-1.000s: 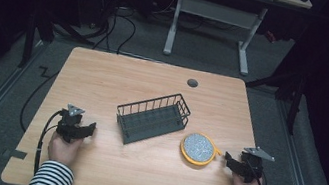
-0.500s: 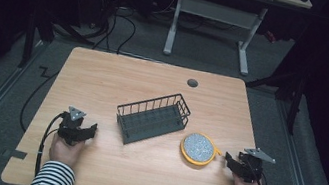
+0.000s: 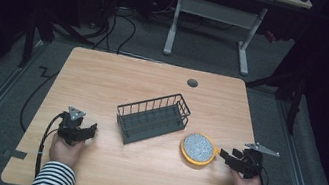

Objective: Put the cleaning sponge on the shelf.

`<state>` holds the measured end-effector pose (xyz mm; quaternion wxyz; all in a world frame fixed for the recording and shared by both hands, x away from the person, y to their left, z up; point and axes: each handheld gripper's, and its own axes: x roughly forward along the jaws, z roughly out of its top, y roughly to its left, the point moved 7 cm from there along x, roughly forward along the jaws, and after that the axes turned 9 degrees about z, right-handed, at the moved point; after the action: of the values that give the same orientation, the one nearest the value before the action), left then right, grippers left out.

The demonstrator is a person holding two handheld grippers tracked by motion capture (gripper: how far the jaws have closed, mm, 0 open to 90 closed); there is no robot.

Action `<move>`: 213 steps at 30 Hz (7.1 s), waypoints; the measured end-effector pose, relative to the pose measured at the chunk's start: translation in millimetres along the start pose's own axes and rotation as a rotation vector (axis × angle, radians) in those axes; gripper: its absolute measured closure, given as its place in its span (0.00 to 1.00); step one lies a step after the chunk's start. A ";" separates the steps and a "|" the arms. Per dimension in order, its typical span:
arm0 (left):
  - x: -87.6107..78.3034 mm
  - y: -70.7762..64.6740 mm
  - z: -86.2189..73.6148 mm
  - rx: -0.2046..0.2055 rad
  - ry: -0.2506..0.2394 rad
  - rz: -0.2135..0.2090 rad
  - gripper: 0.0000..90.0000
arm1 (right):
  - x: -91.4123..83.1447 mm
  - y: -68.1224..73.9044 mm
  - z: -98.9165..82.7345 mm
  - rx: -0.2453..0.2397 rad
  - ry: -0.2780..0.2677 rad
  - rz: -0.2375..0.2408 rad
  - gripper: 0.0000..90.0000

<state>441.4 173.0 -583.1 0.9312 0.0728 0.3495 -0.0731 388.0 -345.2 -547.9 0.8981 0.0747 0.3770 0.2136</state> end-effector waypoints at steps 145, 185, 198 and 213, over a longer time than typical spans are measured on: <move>0.0 -0.1 -0.1 -0.002 -0.001 -0.007 0.35 | 113.4 146.4 171.4 -0.273 0.097 0.230 0.90; 0.1 -0.6 -0.1 0.005 0.002 -0.003 0.35 | 106.8 139.2 153.0 -0.283 0.132 0.221 0.54; 0.3 -0.3 0.2 0.001 0.000 -0.007 0.35 | 73.3 119.8 155.1 -0.279 0.058 0.177 0.54; 0.3 -0.3 0.2 0.001 0.000 -0.009 0.34 | 29.0 102.2 144.8 -0.308 0.024 0.141 0.53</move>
<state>441.7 172.6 -583.1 0.9309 0.0716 0.3497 -0.0772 475.4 -236.9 -434.4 0.8772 -0.0400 0.3443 0.3321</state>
